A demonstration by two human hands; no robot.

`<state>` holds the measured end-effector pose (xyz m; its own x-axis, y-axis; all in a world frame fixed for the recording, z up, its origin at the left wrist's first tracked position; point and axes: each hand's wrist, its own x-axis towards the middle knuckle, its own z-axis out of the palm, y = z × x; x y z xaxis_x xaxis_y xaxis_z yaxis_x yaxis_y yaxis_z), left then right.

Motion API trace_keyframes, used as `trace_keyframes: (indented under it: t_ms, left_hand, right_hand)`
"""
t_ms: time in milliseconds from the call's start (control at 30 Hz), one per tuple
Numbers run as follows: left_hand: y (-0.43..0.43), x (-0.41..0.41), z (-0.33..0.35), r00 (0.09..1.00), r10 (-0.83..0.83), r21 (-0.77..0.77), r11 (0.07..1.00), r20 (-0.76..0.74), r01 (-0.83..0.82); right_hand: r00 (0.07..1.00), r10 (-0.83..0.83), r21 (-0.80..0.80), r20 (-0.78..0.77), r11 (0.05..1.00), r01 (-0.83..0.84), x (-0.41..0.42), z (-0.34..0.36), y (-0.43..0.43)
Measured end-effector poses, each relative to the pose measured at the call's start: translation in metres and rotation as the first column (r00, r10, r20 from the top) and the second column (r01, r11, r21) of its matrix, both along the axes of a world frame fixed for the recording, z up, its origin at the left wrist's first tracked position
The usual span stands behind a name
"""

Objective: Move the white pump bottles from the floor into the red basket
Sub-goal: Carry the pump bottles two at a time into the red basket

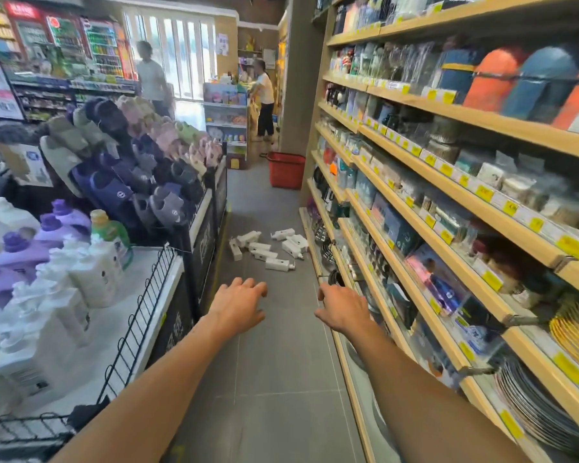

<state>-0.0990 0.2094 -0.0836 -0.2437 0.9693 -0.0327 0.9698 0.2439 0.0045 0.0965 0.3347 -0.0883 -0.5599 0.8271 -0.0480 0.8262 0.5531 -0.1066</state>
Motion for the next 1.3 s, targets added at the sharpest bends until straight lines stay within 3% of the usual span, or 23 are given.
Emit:
trace_keyframes:
  t_ms: [333,767,1300]
  left_hand:
    - [0.095,-0.036,-0.012,0.998,0.066,-0.045,0.997,0.009,-0.066]
    - [0.187,-0.075,-0.025,0.996,0.076,-0.122,0.99,0.038,-0.071]
    - [0.281,-0.18,-0.042,0.997,0.036,-0.147,0.989,0.068,-0.026]
  right_hand:
    - [0.999,-0.003,-0.145,0.032,0.989,0.007,-0.028,-0.021,0.107]
    - [1.0,-0.002,-0.198,0.023,0.98,0.006,-0.062,-0.026,0.204]
    - [0.992,0.052,-0.207,0.112,0.978,-0.028,-0.177,-0.024,0.269]
